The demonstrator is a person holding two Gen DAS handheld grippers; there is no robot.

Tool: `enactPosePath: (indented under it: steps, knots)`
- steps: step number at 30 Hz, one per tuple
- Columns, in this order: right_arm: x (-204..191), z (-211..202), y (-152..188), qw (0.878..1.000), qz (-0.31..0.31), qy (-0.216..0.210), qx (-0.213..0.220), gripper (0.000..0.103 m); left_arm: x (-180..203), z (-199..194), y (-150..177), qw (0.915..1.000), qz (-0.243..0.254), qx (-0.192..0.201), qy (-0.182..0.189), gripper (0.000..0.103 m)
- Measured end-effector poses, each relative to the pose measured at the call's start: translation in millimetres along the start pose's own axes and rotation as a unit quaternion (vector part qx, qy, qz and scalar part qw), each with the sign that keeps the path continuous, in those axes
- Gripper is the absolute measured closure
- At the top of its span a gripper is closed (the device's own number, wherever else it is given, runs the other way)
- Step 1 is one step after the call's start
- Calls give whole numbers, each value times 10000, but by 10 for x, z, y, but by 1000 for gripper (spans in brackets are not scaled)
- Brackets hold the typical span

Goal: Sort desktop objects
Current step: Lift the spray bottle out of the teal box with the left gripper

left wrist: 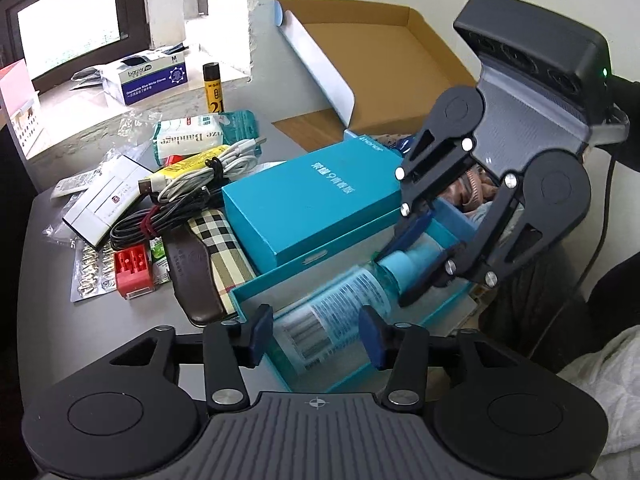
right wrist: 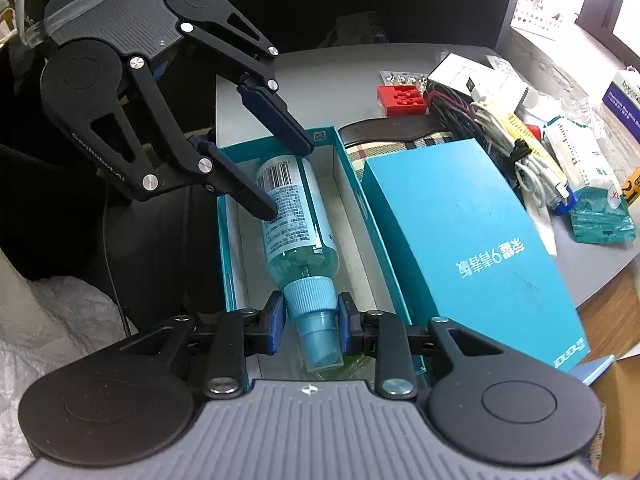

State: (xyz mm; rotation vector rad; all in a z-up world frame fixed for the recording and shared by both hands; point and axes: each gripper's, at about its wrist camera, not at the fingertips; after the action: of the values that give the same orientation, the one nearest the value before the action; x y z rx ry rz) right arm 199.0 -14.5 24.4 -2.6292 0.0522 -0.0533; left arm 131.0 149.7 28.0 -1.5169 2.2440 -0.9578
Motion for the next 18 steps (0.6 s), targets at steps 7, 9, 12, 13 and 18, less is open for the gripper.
enactPosePath:
  steps: [7,9,12,13,18]
  knots:
    - [-24,-215,-76,9995,-26,315,39,72,39,-21,22,9999,23,27,137,42]
    - [-35,-264,-82,9992,-13,399,14,72,51,-17,25,9998,22,31,178,42]
    - [-64,-322,-71,9989,-11,472,-35,72,68,-11,29,9997,20,36,238,42]
    - [-73,-339,-59,9988,-7,487,-47,72,74,-9,31,9997,19,38,258,42]
    - [-83,-417,7,9986,75,516,-43,72,87,25,13,9995,-54,27,305,42]
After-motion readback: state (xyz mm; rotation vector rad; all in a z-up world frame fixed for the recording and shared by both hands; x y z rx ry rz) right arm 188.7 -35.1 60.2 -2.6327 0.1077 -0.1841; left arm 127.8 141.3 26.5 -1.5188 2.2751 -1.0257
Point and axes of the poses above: each gripper's, at about its wrist camera, not at the fingertips, and z roughly the way its jaws point, x to its right, y to its underside, and after that the axes turned 10 degrees about -z, right-handed
